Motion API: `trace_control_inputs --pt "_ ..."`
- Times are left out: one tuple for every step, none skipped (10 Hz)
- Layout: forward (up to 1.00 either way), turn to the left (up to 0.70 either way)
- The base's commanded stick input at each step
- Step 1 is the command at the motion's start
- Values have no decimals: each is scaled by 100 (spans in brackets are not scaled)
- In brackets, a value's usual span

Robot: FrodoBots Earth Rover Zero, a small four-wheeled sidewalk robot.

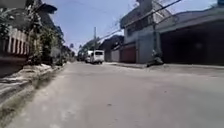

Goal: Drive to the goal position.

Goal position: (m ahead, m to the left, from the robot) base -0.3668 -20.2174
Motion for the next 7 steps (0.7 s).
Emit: trace_control_inputs --pt "0 -100" --pt "0 -100" --pt "0 -100" --pt "0 -100" --pt "0 -100" --pt "0 -100" --pt "0 -100"
